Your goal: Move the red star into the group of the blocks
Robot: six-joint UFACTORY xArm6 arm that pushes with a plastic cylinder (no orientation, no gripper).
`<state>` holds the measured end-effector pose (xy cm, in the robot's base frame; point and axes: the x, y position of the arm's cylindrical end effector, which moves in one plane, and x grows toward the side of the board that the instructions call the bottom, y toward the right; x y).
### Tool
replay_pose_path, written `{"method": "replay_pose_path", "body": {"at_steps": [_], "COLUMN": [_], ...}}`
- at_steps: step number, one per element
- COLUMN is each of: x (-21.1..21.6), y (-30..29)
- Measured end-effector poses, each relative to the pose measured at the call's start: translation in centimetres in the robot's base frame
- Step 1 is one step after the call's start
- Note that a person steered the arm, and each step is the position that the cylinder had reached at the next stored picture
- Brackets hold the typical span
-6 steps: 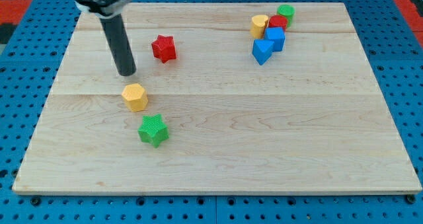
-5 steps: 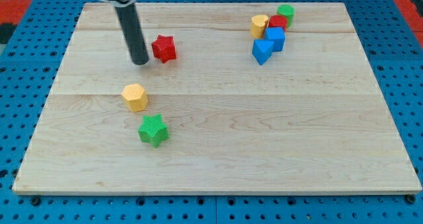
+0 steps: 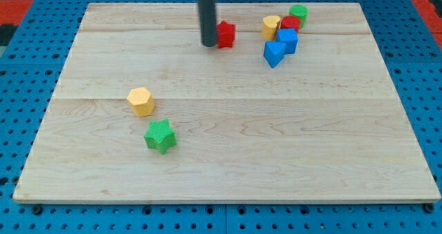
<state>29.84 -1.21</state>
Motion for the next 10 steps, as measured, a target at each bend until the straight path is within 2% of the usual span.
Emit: {"method": "replay_pose_path", "body": {"at_steps": [1, 2, 3, 4, 6, 7, 8, 9, 10], "x": [-1.0, -1.7, -0.8, 1.5, 13.4, 17.8, 17.2, 14.2, 12.4], "y": [-2.3, 0.8, 6.9, -0.9, -3.4, -5.5, -12.9, -16.6, -17.2]}}
